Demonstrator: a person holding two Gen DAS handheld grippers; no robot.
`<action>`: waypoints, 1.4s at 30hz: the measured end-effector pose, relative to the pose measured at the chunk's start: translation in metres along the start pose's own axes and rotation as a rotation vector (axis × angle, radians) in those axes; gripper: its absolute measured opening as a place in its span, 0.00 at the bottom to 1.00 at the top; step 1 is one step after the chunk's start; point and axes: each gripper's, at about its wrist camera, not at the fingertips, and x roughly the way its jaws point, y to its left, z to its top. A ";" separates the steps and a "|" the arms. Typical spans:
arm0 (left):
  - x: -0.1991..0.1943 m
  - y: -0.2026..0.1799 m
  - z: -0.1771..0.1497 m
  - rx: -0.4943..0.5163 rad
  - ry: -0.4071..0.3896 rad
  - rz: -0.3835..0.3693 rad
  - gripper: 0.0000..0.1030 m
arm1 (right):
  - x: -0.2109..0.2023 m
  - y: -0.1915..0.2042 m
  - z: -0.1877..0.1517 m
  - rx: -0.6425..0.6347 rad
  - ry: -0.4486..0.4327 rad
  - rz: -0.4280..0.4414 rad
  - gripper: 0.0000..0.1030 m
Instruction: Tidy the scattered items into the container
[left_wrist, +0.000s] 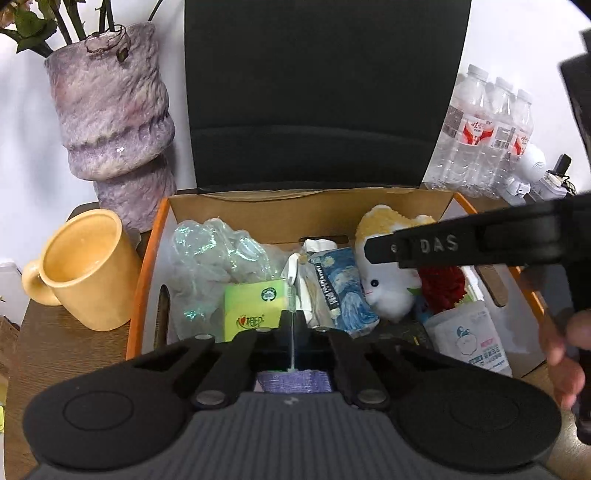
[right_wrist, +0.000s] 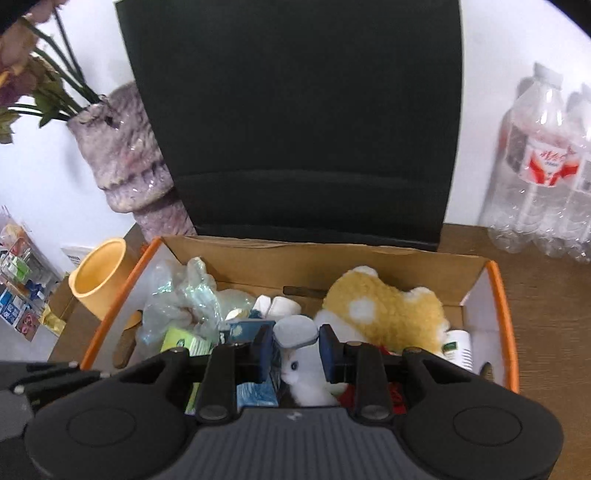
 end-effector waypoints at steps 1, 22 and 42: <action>0.000 0.001 0.001 0.000 0.002 0.002 0.01 | 0.003 0.000 0.001 0.004 0.009 0.001 0.27; -0.094 -0.033 0.000 0.052 -0.123 0.119 1.00 | -0.094 -0.020 -0.043 0.089 0.134 -0.117 0.90; -0.189 -0.057 -0.056 0.048 -0.084 0.067 1.00 | -0.205 0.018 -0.123 -0.026 0.110 -0.089 0.92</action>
